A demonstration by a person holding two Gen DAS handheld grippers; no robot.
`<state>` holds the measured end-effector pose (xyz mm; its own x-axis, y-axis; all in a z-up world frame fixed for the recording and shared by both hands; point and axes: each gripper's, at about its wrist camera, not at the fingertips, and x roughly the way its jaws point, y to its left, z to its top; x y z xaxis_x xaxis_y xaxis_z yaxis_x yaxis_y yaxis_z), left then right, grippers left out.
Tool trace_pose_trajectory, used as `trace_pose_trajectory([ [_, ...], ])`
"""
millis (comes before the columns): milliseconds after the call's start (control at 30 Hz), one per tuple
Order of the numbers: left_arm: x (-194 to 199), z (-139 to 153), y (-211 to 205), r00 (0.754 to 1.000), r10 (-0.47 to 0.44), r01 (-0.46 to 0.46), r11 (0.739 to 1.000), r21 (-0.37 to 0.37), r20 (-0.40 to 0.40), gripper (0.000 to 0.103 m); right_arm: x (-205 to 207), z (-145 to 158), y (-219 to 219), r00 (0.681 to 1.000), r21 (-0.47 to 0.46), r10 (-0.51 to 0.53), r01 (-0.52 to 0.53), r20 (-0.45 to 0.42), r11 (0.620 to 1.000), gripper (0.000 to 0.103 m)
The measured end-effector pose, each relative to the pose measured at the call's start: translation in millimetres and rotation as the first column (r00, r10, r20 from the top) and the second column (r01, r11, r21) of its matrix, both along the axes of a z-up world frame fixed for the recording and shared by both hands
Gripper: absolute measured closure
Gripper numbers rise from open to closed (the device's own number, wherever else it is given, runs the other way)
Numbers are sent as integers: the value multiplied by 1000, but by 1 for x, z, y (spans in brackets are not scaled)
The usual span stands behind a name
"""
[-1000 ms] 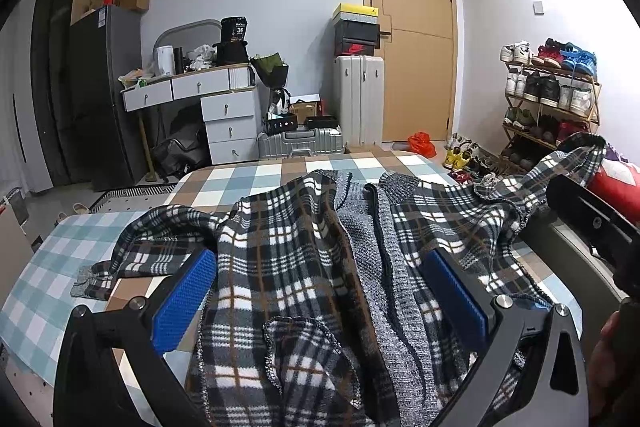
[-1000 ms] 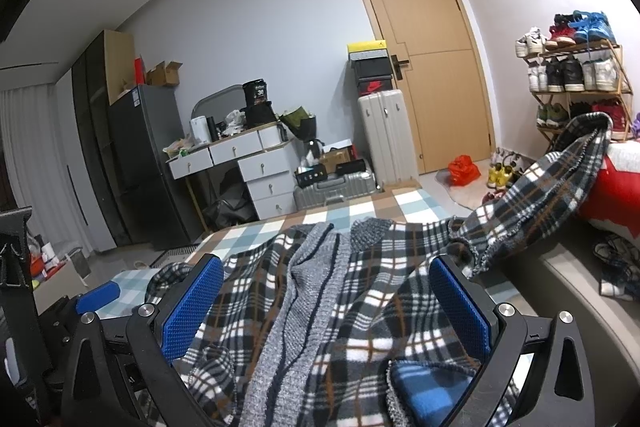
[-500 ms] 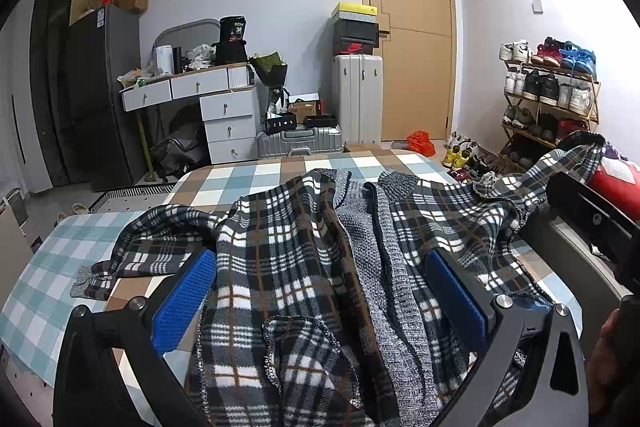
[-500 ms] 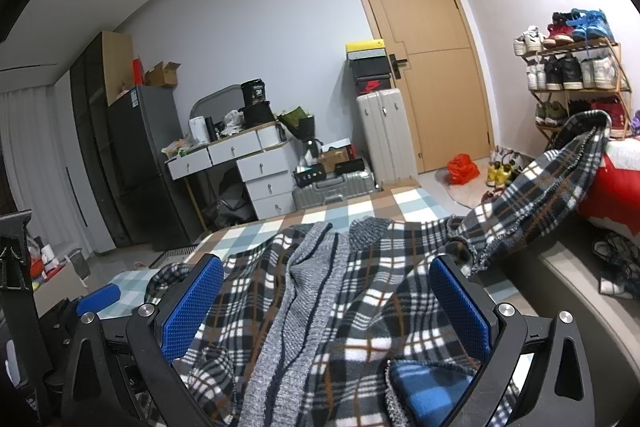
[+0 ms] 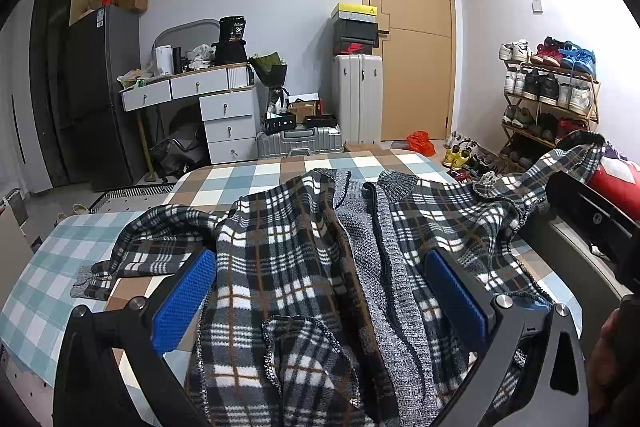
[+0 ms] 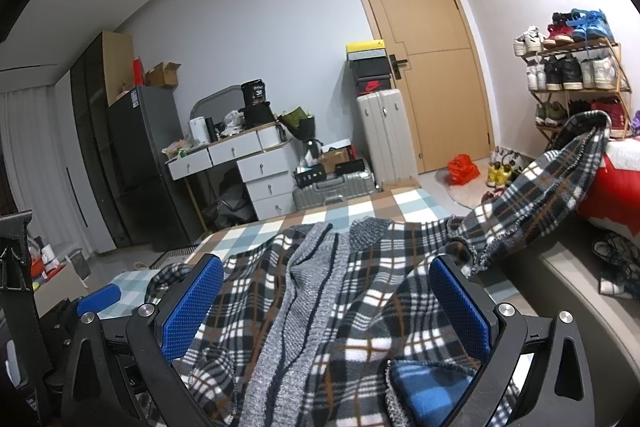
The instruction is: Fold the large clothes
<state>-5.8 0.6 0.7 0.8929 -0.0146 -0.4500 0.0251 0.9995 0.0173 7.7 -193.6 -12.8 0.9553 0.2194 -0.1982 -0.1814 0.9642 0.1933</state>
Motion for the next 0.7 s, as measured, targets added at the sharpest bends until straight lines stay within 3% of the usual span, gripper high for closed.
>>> trace_pose_trajectory([
  [700,1,-3,-4,1000,-12,12,1000,3,-18,1,2,-2,-2,999,0,-31,31,-29,1000,0],
])
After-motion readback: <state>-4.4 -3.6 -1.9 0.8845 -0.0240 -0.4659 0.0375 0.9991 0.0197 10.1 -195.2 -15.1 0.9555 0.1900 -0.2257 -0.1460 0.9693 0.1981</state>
